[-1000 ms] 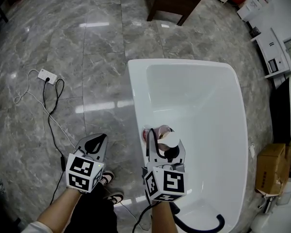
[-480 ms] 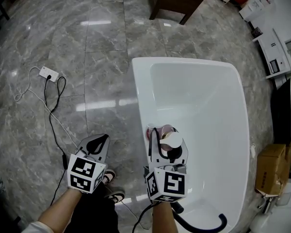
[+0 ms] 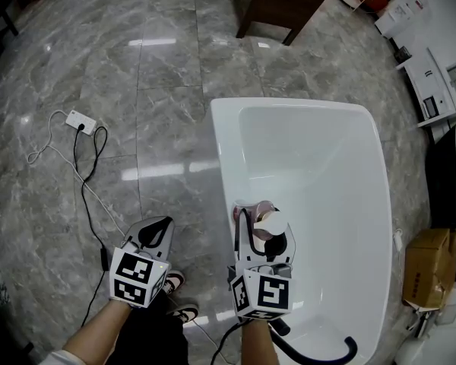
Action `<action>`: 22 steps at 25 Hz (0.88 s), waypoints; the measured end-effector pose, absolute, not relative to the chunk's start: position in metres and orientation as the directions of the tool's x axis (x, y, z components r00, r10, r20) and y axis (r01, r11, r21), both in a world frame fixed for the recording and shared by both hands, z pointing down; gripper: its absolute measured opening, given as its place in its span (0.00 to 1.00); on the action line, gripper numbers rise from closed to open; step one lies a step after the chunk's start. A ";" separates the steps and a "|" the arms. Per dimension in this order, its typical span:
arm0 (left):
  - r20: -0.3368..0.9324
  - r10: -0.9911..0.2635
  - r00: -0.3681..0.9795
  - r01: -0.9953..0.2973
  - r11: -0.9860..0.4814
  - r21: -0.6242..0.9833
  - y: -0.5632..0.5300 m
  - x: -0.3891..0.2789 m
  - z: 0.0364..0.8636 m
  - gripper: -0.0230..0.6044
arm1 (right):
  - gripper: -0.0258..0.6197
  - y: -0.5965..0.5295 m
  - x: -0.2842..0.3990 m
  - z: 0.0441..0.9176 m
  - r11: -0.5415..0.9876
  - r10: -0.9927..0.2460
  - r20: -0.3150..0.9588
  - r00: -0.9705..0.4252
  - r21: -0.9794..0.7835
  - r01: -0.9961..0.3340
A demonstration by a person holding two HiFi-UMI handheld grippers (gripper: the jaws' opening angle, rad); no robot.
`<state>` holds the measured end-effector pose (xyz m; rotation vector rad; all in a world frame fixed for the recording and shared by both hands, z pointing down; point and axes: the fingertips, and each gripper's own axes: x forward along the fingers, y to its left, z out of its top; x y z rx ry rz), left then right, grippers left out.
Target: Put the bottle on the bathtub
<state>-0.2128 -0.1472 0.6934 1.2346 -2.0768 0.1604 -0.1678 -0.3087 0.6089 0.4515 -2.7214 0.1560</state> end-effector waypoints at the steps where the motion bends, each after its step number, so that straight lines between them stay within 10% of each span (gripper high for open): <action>1: 0.624 -0.722 -0.299 -0.810 0.538 0.234 -0.147 -0.213 0.692 0.06 | 0.45 -0.308 -0.167 0.608 0.941 -0.292 0.384 -0.876 -0.051 -0.336; 22: 0.557 -0.761 -0.333 -0.821 0.525 0.226 -0.147 -0.206 0.592 0.06 | 0.48 -0.294 -0.098 0.543 0.901 -0.359 0.393 -0.847 -0.090 -0.424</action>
